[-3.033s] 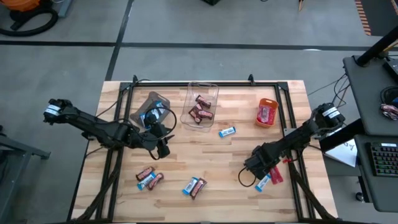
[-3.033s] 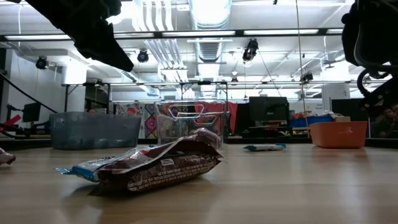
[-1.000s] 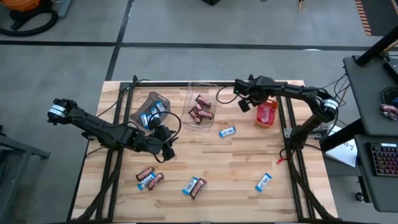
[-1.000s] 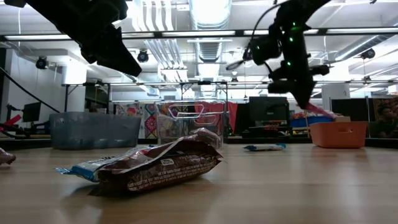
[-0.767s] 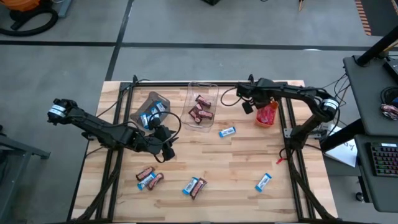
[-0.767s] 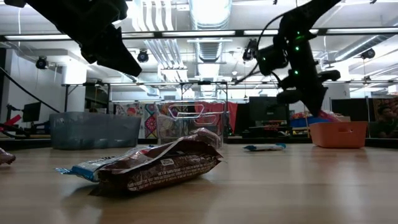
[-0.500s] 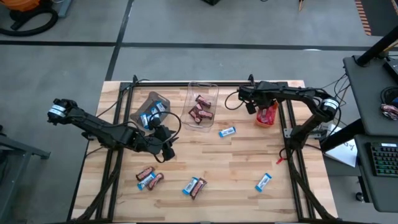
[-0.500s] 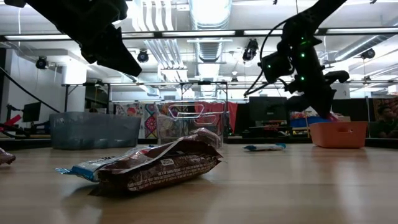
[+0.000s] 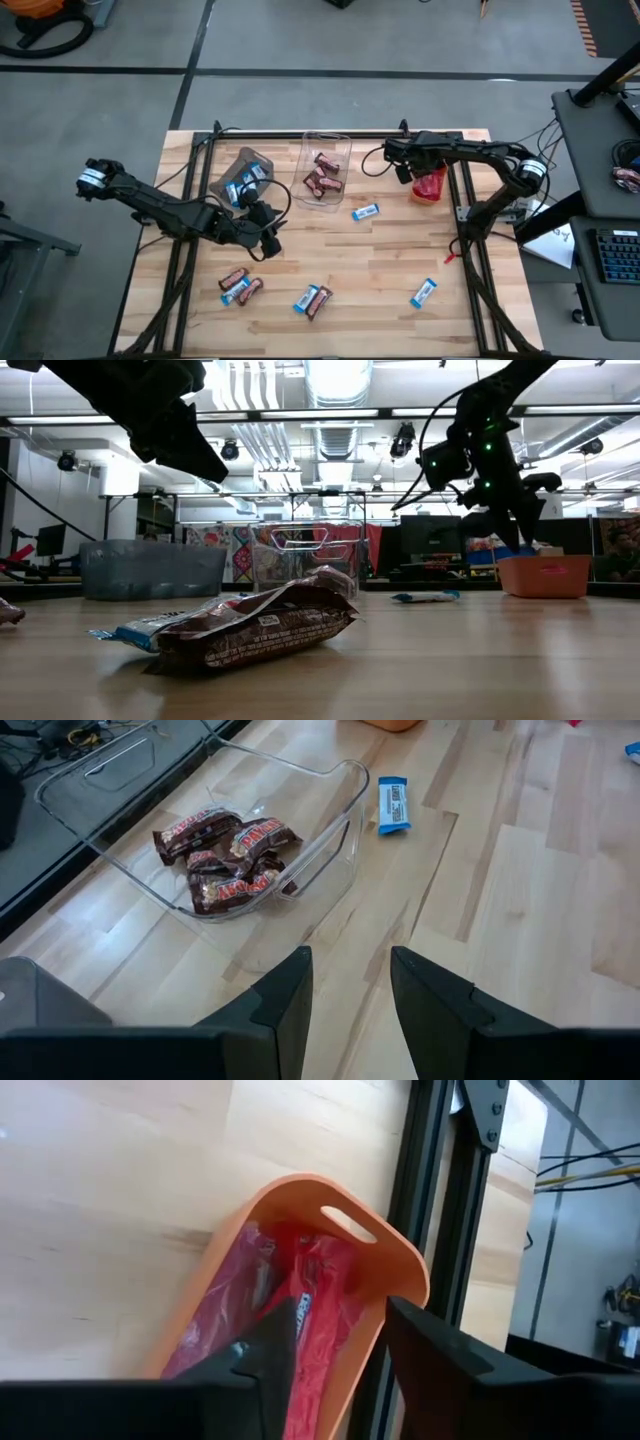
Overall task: Sort candy
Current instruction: Put the blue chocolate into the black bin
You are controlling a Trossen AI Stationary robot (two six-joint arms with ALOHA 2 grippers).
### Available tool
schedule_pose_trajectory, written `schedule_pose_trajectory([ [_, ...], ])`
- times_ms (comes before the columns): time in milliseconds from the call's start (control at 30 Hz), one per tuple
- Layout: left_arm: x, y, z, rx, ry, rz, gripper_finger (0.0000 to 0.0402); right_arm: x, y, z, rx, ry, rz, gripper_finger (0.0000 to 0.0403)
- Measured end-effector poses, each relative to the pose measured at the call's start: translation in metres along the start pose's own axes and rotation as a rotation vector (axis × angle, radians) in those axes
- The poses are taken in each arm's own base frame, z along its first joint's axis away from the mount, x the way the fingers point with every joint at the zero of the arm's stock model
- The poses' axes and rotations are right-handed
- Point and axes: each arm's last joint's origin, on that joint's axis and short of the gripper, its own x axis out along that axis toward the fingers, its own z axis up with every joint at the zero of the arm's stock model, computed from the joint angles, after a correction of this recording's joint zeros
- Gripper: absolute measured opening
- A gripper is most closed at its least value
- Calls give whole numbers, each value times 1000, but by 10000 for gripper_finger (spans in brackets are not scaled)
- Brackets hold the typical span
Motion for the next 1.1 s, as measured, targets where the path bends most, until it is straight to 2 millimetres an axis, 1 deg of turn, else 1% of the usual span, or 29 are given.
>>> schedule_pose_trajectory([
  [167, 0, 0, 0, -6, 0, 0, 121, -9, -8, -1, 28, -31, 28, 166],
  [300, 0, 0, 0, -14, -4, -2, 121, -21, -18, -6, 55, -78, 75, 175],
  [433, -1, -1, 5, -5, -14, -7, 121, -42, -26, -14, 70, -119, 203, 179],
  [567, -4, -3, 13, 19, -32, -15, 121, -68, -24, -23, -3, -226, 394, 180],
  [667, -6, -4, 18, 32, -45, -20, 121, -88, -17, -32, -126, -345, 534, 180],
  [833, -7, -4, 21, 42, -50, -22, 121, -111, 3, -52, -477, -505, 686, 180],
  [967, -7, -4, 21, 42, -49, -22, 121, -120, 26, -69, -711, -606, 722, 180],
  [1100, -7, -4, 21, 42, -49, -22, 121, -121, 48, -84, -920, -677, 712, 180],
])
